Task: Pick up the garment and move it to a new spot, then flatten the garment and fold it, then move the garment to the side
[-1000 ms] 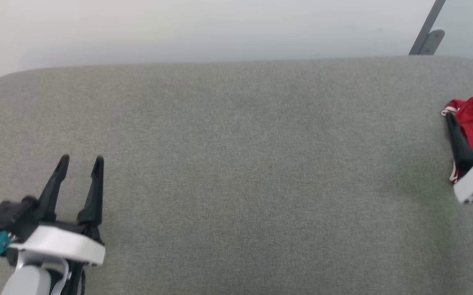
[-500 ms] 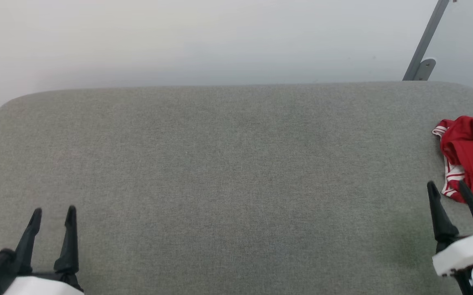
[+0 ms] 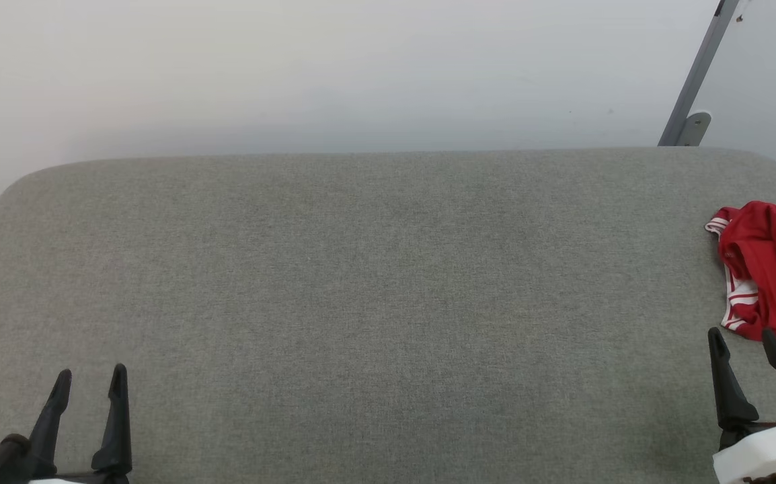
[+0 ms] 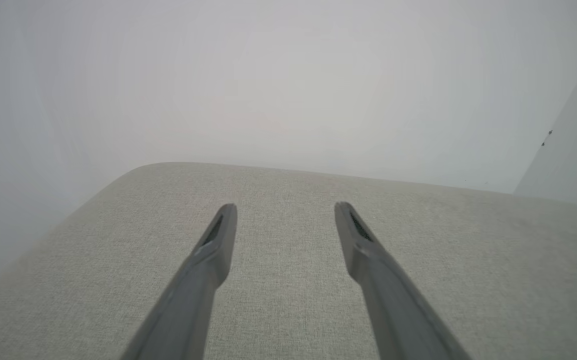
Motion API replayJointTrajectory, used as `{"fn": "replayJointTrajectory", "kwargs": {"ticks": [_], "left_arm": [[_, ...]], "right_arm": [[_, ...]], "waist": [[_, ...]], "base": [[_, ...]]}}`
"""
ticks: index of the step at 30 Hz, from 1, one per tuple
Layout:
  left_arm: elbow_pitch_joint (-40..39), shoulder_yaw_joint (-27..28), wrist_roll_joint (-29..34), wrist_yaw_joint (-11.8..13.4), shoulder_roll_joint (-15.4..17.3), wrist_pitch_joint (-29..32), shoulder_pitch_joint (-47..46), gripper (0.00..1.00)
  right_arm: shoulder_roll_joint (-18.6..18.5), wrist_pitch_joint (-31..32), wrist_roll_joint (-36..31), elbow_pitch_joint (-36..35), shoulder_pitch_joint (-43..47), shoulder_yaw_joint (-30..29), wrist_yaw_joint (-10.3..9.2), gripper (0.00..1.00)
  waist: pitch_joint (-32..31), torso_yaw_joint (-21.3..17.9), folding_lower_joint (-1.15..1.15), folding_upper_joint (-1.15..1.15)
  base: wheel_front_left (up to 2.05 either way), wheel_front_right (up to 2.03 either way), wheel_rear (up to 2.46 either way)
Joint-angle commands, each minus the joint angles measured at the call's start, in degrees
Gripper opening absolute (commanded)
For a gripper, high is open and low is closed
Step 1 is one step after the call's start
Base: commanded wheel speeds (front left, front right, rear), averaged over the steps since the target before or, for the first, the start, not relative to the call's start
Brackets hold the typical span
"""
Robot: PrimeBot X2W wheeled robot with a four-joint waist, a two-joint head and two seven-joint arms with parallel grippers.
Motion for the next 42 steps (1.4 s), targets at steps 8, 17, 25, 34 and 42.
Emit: {"fn": "replayJointTrajectory", "kwargs": {"ticks": [8, 17, 25, 34, 42], "left_arm": [[-0.6, -0.8, -0.5, -0.2, 0.2, -0.3, 1.4, 1.00], [-1.2, -1.3, -1.0, -0.2, 0.1, -0.3, 1.6, 1.00], [-2.1, 0.0, -0.6, 0.0, -0.9, 0.1, 1.0, 0.00], [-0.4, 0.1, -7.9, 0.0, -2.7, 2.3, -0.6, 0.00], [0.5, 0.3, -14.8, 0.0, -3.9, 4.4, -2.2, 0.00]], "right_arm": [[1.0, 0.4, -1.0, -1.9, 1.6, -0.6, -0.04, 1.00], [1.6, 1.3, -1.1, -3.5, 1.9, -0.9, -0.04, 1.00], [1.8, 1.6, -0.9, -3.4, 1.4, -0.2, 0.00, 0.00], [3.7, 3.8, 6.3, -2.6, 0.7, -0.5, 0.00, 0.00], [4.9, 5.7, 13.2, -2.5, -0.2, -1.0, 0.00, 0.00]], "waist": [[-0.3, 0.1, 0.00, 0.00], [-0.4, 0.1, 0.00, 0.00], [-0.3, 0.2, 0.00, 0.00], [-0.2, 0.0, 0.00, 0.00], [-0.1, -0.2, 0.00, 0.00]], "base": [[0.00, 0.00, 0.00], [0.00, 0.00, 0.00], [0.00, 0.00, 0.00], [0.00, 0.00, 0.00], [0.00, 0.00, 0.00]]}}
